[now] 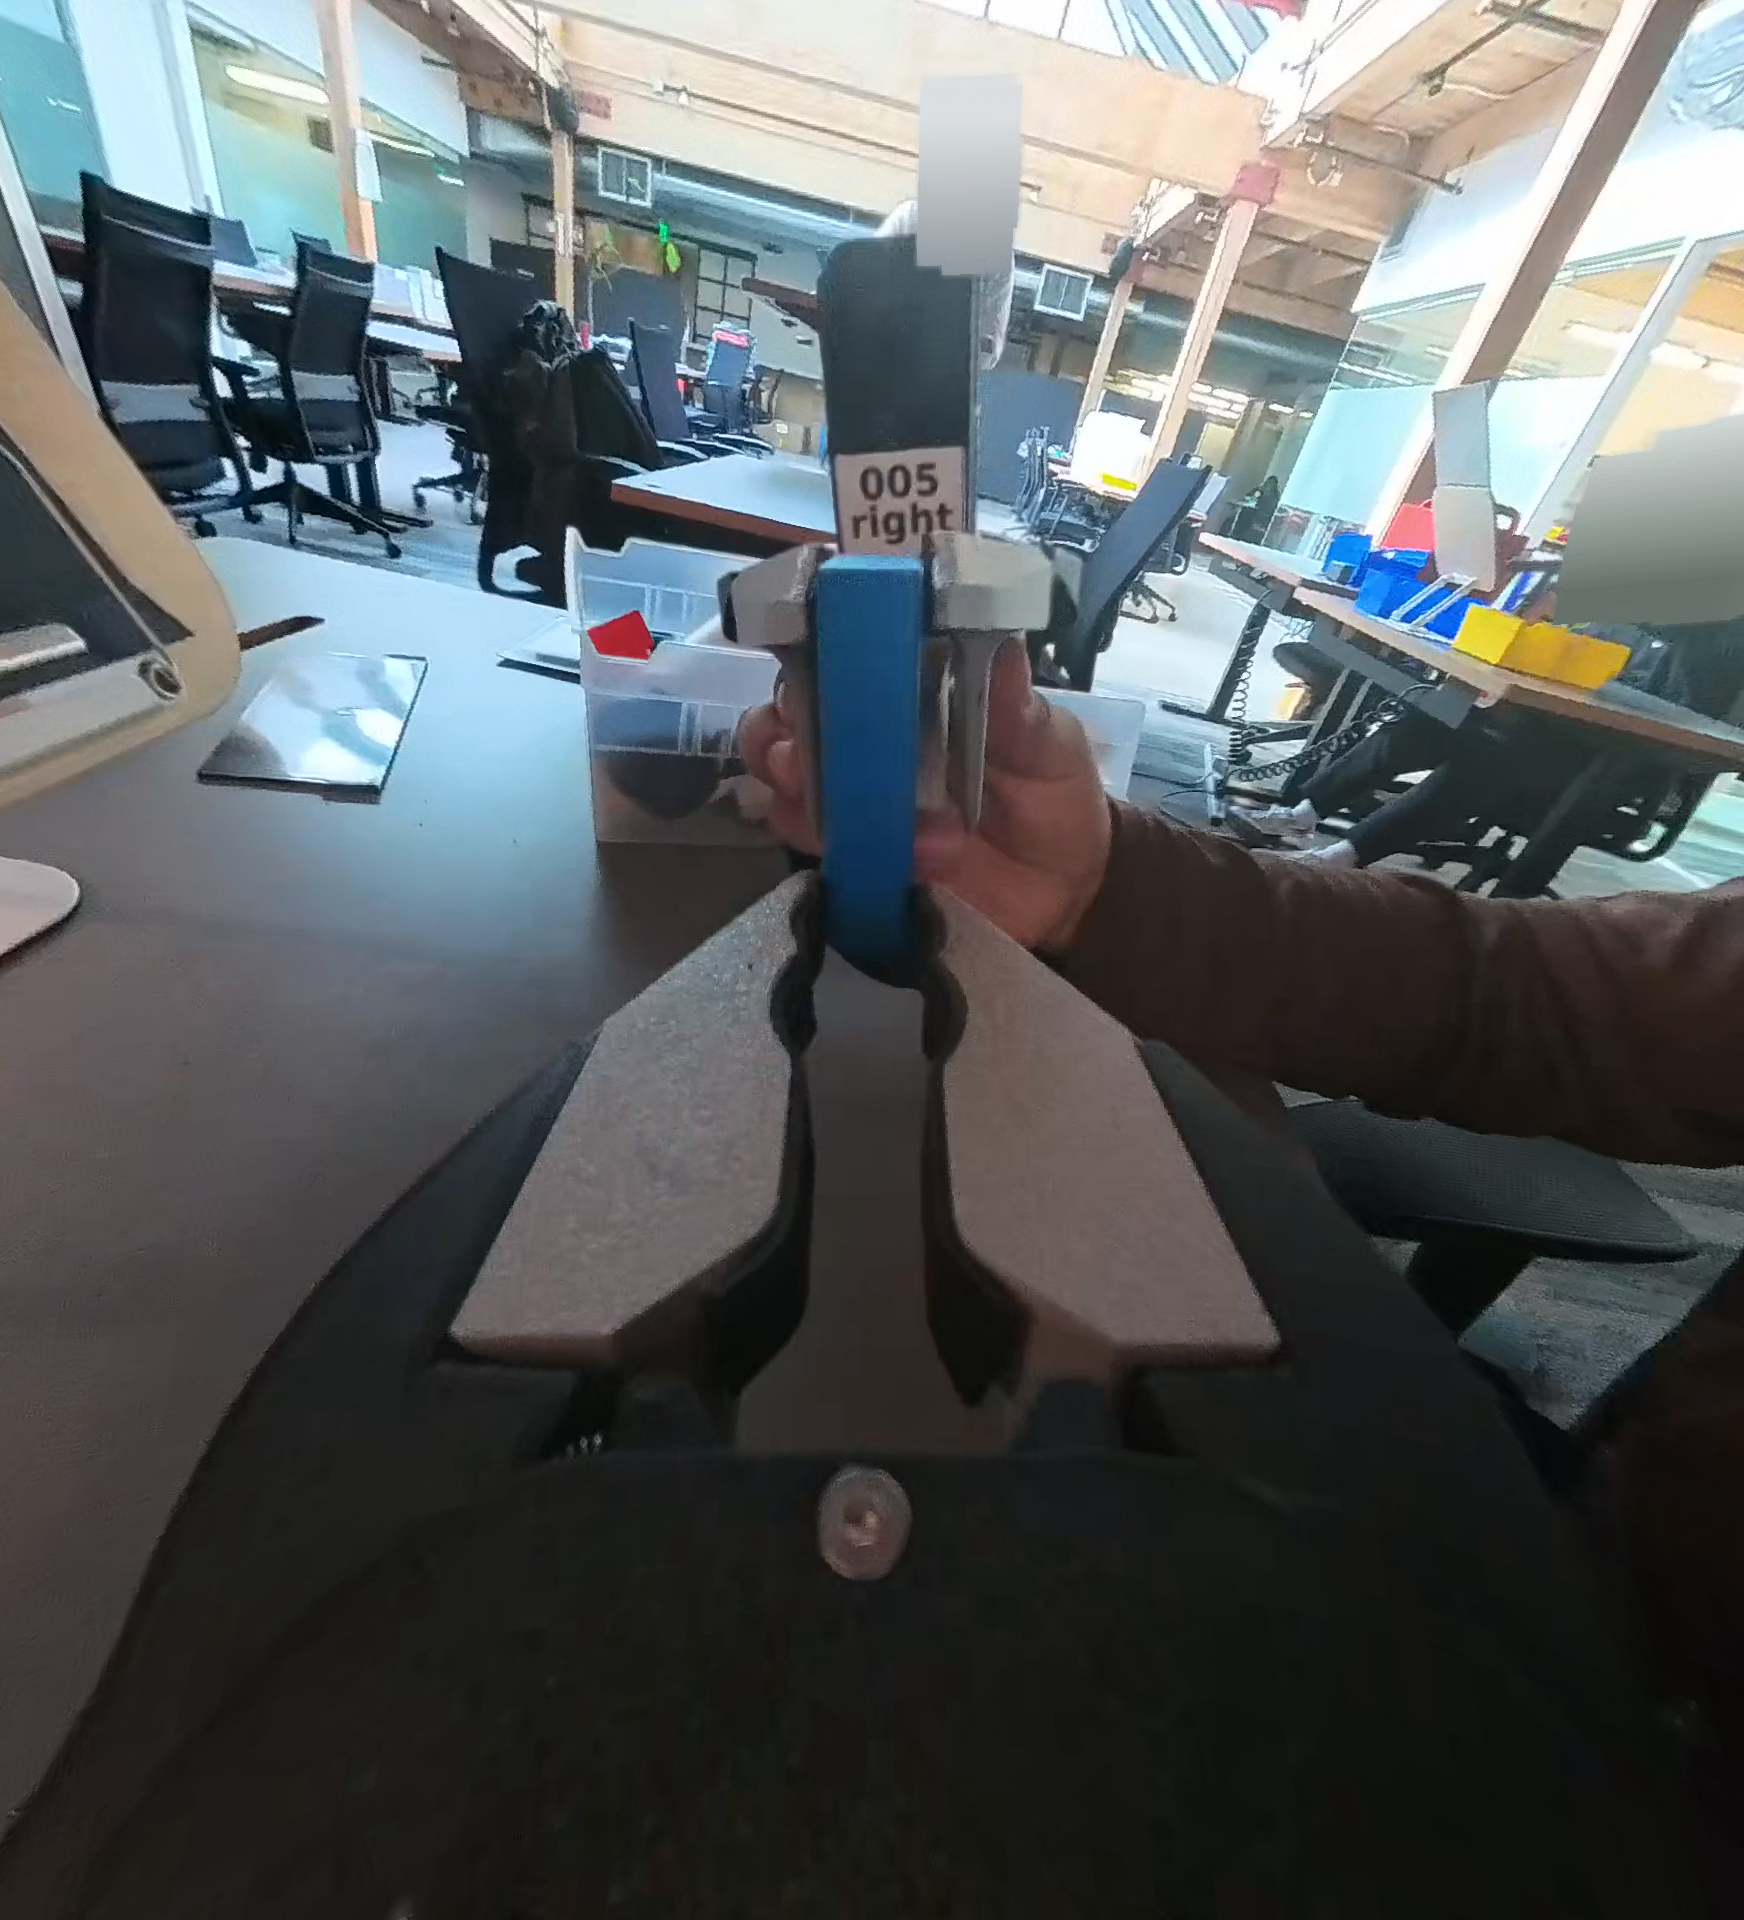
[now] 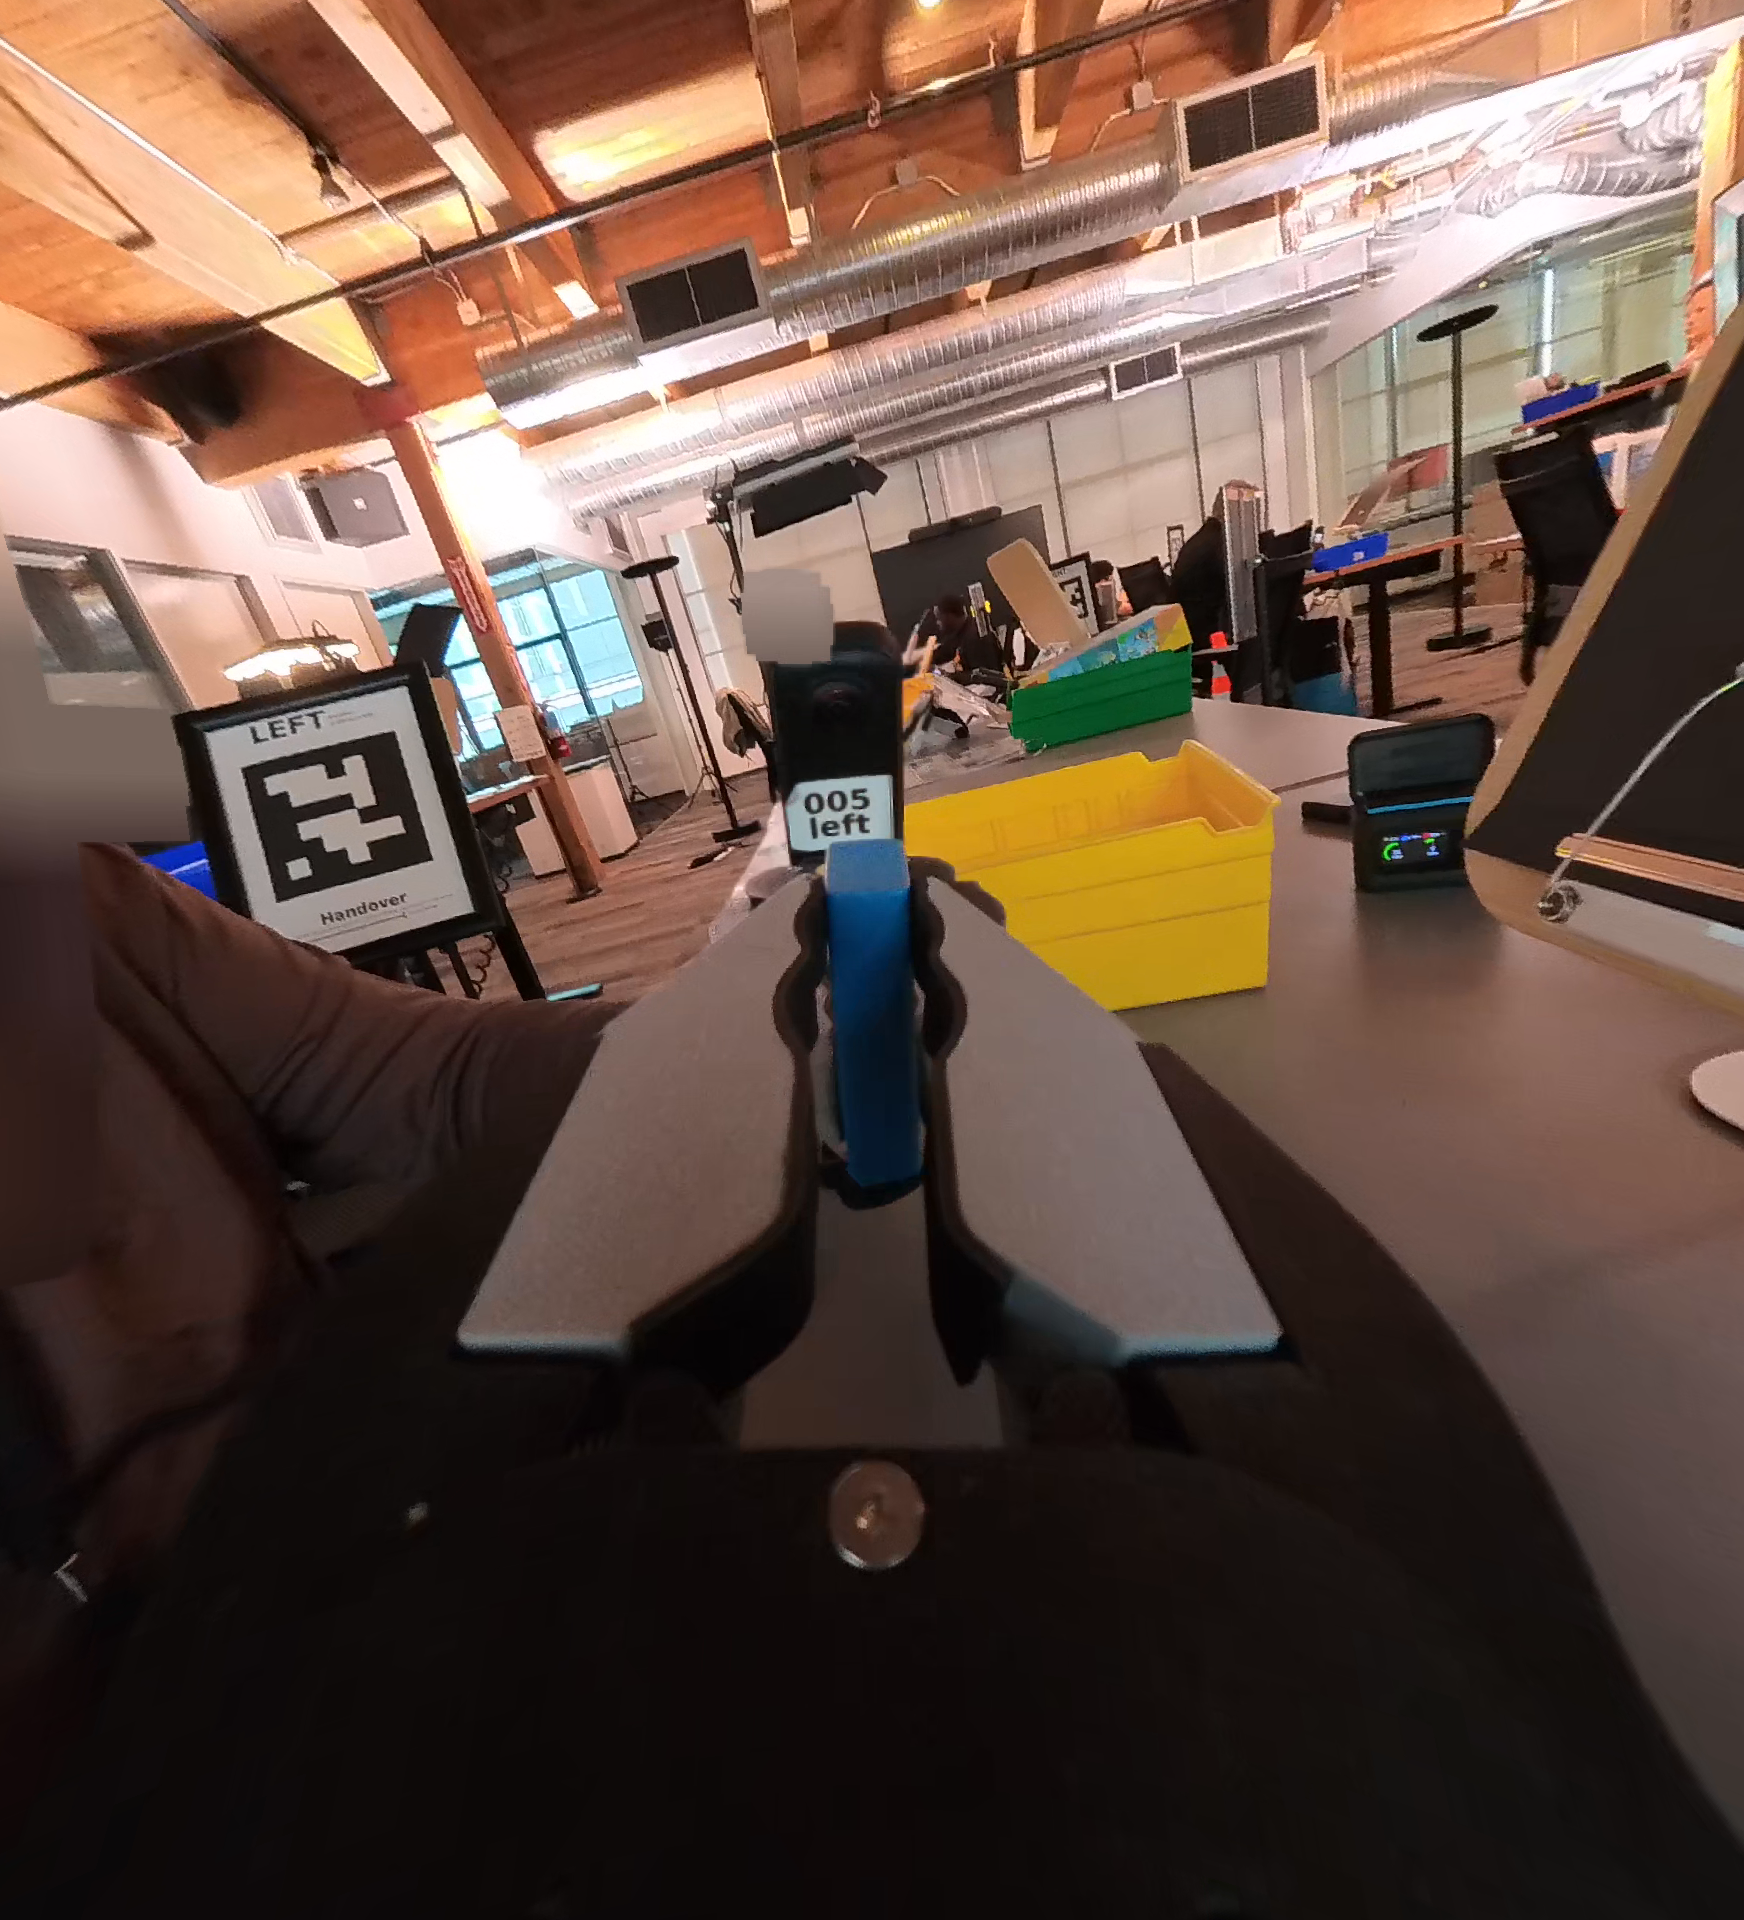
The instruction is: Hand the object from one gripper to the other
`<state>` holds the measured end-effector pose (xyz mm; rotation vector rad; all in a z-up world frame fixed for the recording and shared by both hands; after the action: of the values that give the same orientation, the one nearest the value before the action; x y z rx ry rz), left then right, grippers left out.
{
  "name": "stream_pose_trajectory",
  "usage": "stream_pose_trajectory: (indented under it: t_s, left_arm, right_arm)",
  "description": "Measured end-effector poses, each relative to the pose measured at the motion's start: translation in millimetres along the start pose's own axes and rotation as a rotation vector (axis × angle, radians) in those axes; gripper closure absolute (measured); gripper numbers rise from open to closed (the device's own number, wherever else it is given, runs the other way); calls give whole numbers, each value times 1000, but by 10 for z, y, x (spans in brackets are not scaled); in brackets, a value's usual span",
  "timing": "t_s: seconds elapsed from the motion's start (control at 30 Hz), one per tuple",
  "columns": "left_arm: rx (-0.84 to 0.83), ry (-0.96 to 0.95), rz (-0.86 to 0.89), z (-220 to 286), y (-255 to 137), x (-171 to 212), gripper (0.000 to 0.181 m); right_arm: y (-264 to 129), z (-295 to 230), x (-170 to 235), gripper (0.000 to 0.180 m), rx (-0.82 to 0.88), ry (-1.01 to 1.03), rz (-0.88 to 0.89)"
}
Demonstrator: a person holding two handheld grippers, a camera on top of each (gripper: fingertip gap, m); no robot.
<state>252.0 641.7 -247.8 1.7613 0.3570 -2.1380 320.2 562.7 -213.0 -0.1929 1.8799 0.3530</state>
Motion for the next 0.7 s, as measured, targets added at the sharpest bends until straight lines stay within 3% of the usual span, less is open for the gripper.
stream_pose_trajectory:
  t_s: [0.13, 0.33, 0.4, 0.63, 0.7]
  left_arm:
    - [-40, 89, 73, 51, -94, -164, 169]
    - [-41, 119, 137, 81, -267, -310, 169]
    - [-41, 102, 88, 67, -286, -293, 169]
    - [-50, 84, -112, 26, -334, -152, 168]
    - [-25, 85, -134, 54, -306, -133, 168]
  right_arm:
    - [-78, 35, -58, 166, -2, 16, 22]
    - [-42, 51, 65, 165, 31, -54, -106]
    - [-39, 71, 120, 163, 48, -69, -177]
    - [-16, 46, 217, 123, 116, -195, -287]
    - [33, 33, 285, 127, 102, -193, -317]
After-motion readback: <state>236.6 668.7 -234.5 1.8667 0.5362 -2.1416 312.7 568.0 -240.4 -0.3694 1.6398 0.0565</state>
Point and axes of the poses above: each gripper's, where its closed fingertips meet, y out along the fingers, x out of its underside, z = x × y across the jaws, the point moved 6 cm from there along -y, back along the fingers, and after that the axes turned 14 degrees about x, right-handed, at the moved point
